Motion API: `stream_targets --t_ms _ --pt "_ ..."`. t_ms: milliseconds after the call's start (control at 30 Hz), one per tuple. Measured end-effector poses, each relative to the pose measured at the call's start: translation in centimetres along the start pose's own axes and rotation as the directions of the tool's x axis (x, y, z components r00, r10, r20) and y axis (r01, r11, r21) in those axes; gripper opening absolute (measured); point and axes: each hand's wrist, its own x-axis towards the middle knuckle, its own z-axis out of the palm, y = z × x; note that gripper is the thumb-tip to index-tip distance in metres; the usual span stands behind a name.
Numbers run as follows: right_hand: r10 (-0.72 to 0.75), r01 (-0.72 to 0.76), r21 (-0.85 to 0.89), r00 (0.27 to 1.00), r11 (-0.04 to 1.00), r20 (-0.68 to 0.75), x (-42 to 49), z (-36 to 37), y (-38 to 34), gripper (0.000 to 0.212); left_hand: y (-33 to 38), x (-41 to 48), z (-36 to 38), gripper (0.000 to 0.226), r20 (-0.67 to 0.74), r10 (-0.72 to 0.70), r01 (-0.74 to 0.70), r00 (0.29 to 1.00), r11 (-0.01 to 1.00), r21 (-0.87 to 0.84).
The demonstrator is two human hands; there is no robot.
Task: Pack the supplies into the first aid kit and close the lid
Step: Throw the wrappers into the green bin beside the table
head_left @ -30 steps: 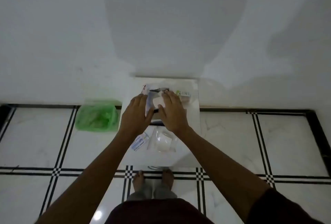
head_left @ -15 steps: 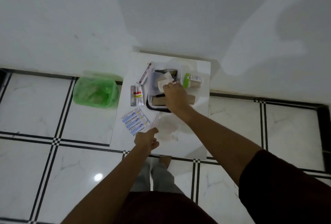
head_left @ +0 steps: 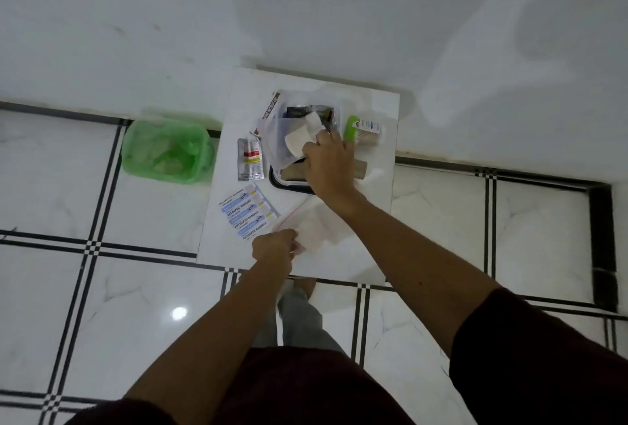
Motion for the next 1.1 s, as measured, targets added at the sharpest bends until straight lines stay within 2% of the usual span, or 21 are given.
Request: stream_targets --t_ms 100,167,233,400,600,667,767,867,1033,1100 --pt "0.060 -0.054 0.090 0.996 0.995 -0.063 -0.7 -1.0 -0.4 0.014 0.8 -1.9 -1.6 0.017 -0.005 0.204 -0.203 0.979 0.975 0.088" --pt "0.044 -0.028 0.128 0.991 0.991 -0.123 -1.2 -2.0 -0.9 0.013 1.8 -3.3 -3.4 0.018 0.005 0.351 -0.349 0.936 0.930 0.111" --pt "0.025 0.004 0.163 0.984 0.987 -0.176 -1.5 -3.0 -1.5 0.012 3.2 -4.1 -5.4 0.017 0.001 0.423 -0.422 0.906 0.903 0.076" --pt "-0.024 0.065 0.193 0.978 0.979 -0.206 -0.6 -4.1 -4.6 0.012 8.0 -3.8 -10.2 0.015 -0.120 0.505 -0.509 0.855 0.861 -0.007" --pt "-0.120 0.163 0.206 0.972 0.965 -0.204 2.4 -3.8 -12.0 0.010 13.4 0.0 -15.8 0.016 -0.235 0.514 -0.545 0.825 0.834 -0.089" --pt "-0.166 0.190 0.185 0.976 0.964 -0.138 3.9 -2.7 -14.7 0.012 14.9 1.9 -17.5 0.018 -0.279 0.489 -0.532 0.827 0.840 -0.108" --pt "-0.231 0.222 0.153 0.972 0.963 0.039 6.7 0.0 -19.2 0.019 17.6 5.7 -20.3 0.020 -0.322 0.444 -0.490 0.836 0.868 -0.077" --pt "-0.260 0.243 0.132 0.956 0.961 0.135 9.7 3.0 -23.5 0.014 20.7 10.7 -22.6 0.012 -0.340 0.437 -0.480 0.832 0.876 -0.049" --pt "-0.258 0.244 0.084 0.919 0.966 0.297 16.4 13.4 -32.9 0.008 27.9 24.1 -25.7 0.010 -0.305 0.412 -0.422 0.859 0.906 0.037" --pt "-0.214 0.206 0.061 0.911 0.977 0.352 18.8 18.1 -35.8 0.002 30.1 29.3 -26.2 0.024 -0.290 0.430 -0.417 0.855 0.902 0.110"
